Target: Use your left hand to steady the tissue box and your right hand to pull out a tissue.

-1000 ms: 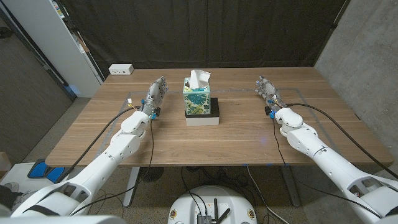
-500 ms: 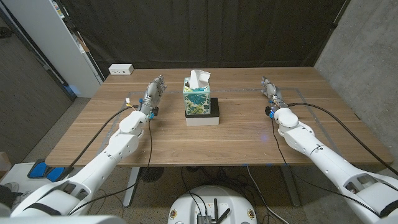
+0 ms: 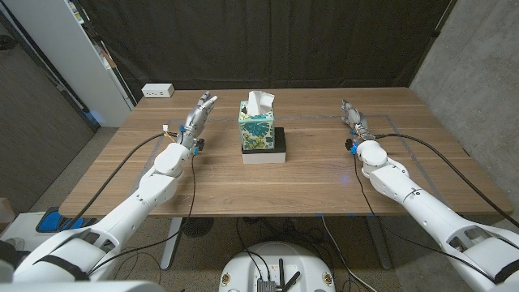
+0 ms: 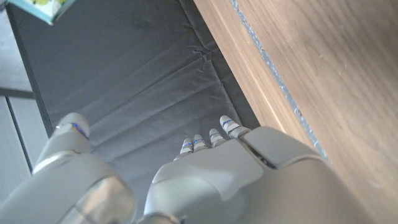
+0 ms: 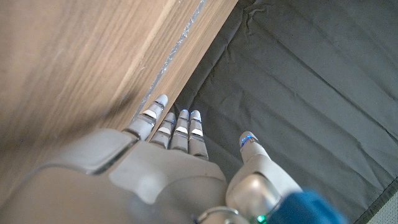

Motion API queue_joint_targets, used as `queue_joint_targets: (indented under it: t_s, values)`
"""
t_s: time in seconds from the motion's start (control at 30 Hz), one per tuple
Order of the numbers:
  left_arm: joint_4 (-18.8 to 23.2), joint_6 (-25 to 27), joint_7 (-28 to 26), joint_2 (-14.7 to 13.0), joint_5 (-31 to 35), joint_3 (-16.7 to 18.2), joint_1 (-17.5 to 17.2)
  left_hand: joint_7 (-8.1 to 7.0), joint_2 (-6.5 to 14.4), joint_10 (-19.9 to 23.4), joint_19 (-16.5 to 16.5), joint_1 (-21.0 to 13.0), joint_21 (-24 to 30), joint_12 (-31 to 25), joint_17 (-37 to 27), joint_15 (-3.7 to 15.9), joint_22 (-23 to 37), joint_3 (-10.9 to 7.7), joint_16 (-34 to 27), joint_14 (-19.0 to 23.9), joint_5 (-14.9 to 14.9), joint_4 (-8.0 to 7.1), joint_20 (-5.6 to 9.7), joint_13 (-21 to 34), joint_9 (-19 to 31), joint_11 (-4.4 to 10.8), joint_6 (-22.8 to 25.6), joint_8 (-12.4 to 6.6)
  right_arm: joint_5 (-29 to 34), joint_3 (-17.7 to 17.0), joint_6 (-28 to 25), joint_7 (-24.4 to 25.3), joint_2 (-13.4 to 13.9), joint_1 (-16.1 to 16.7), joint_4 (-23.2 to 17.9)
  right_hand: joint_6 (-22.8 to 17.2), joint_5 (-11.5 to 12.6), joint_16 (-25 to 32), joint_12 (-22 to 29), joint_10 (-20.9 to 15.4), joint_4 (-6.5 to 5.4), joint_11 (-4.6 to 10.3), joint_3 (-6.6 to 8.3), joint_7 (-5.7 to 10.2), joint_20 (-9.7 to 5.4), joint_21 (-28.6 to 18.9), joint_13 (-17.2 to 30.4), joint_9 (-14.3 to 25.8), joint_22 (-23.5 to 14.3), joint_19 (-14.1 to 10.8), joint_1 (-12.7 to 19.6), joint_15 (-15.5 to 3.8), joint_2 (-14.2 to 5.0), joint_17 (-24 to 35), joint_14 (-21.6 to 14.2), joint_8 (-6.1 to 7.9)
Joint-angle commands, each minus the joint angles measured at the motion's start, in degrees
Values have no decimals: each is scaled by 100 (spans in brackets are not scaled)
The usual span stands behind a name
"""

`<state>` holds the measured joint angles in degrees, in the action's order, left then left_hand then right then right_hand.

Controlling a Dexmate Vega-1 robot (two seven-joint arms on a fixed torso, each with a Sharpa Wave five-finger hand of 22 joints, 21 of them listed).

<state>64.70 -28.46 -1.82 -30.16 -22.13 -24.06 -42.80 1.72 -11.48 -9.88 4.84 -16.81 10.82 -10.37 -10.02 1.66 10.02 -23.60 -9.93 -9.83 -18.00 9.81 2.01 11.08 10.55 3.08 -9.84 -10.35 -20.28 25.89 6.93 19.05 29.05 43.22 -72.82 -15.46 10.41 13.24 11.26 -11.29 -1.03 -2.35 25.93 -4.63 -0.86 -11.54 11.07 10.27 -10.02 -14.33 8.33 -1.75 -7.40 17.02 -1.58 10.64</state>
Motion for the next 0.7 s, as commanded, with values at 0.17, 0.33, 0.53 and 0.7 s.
queue_joint_targets:
  t_s: [0.17,0.33,0.53,0.7]
  values:
    - [852,655,-1175,-626,1599,-215,-134,226,29,-1811,186,-290,-23,-16,-13,-157,12,362,3,-1407,-276,25,118,33,16,-98,-2629,6,44,-43,-117,105,77,97,-185,-81,23,49,48,-68,35,-31,-11,-17,70,-23,19,16,-15,-13,11,7,-160,-7,-78,60]
    - [922,704,-1212,-645,1585,-204,-184,201,30,-1834,192,-321,-18,-26,-13,-147,12,416,-5,-1417,-317,23,134,36,17,-69,-2634,-13,75,-26,-110,106,71,83,-172,-91,21,47,52,-85,40,-36,-15,-20,79,-23,19,16,-15,-16,9,6,-156,-12,-83,61]
    - [969,721,-1220,-657,1549,-191,-224,192,33,-1830,184,-352,-8,-45,-12,-137,12,478,-14,-1421,-362,17,144,38,17,-65,-2621,-36,89,-20,-124,108,65,65,-170,-101,21,45,54,-96,51,-42,-16,-20,85,-22,19,16,-15,-16,14,16,-152,-21,-89,63]
    - [944,626,-1160,-639,1485,-196,-242,189,36,-1817,177,-373,-1,-61,-12,-147,13,530,-25,-1411,-397,11,142,39,17,-69,-2583,-62,93,-17,-131,114,50,49,-157,-100,20,42,54,-101,62,-40,-17,-21,91,-21,19,16,-15,-17,19,14,-148,-28,-93,60]
